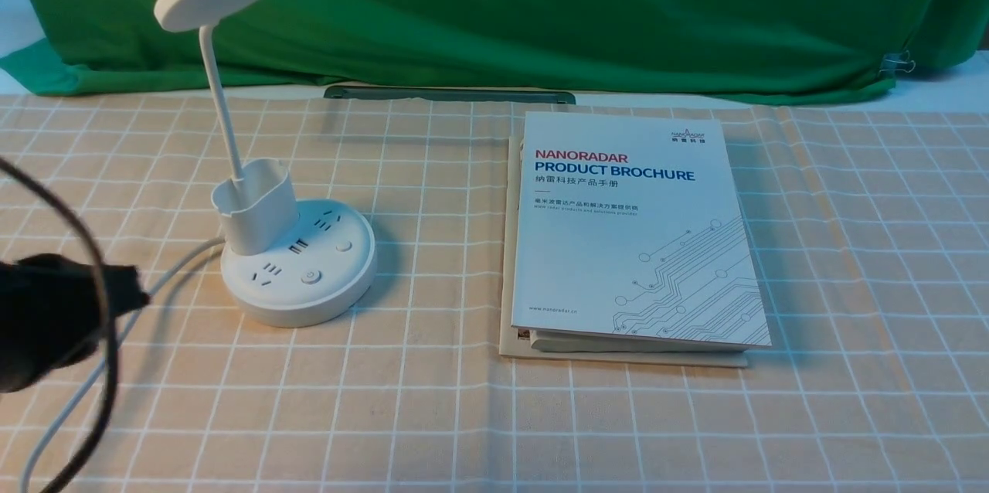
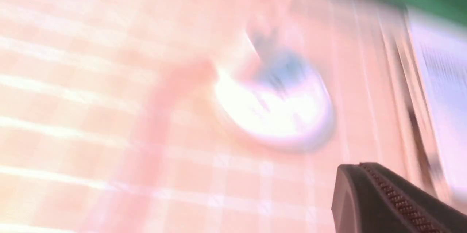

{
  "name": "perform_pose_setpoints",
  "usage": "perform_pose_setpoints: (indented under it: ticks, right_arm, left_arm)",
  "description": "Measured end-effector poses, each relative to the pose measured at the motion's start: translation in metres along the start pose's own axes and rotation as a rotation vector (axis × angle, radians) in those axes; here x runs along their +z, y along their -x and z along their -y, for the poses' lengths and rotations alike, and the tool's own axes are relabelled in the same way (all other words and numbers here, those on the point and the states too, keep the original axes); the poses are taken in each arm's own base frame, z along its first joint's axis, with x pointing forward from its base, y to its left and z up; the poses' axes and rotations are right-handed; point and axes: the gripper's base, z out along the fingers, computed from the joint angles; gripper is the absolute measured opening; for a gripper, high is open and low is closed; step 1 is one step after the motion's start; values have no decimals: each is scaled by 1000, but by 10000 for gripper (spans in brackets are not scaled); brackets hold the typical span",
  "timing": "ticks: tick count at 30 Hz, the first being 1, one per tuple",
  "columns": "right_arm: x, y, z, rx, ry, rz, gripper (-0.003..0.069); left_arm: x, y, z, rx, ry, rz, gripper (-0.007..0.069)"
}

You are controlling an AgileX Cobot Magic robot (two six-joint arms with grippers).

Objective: Turn on the table lamp on the light coffee tablecloth with your hand.
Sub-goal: 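Press the power button on the lamp base to turn the lamp on with the left gripper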

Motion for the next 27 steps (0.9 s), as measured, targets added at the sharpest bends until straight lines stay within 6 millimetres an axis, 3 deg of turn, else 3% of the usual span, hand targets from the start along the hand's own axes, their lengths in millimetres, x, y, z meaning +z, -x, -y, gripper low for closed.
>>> perform_pose_setpoints:
  ticks: [3,6,7,8,12,18,22,27]
  right_arm:
    - [0,0,0,0,0,0,239]
    - [0,0,0,0,0,0,239]
    - [0,0,0,0,0,0,239]
    - [0,0,0,0,0,0,239]
    - [0,0,0,0,0,0,239]
    - [0,0,0,0,0,0,239]
    - [0,0,0,0,0,0,239]
    - [0,0,0,0,0,0,239]
  left_arm:
    - [41,6,4,-5,-70,-169,0]
    - [68,12,12,40,-88,-236,-4]
    - [90,17,23,100,-87,-274,-4]
    - [92,17,25,100,-84,-278,-4]
    - [144,29,49,261,0,-326,-4]
    - [207,48,51,317,142,-365,-4]
    - [229,48,48,326,175,-409,-4]
    - [236,43,44,333,189,-431,-4]
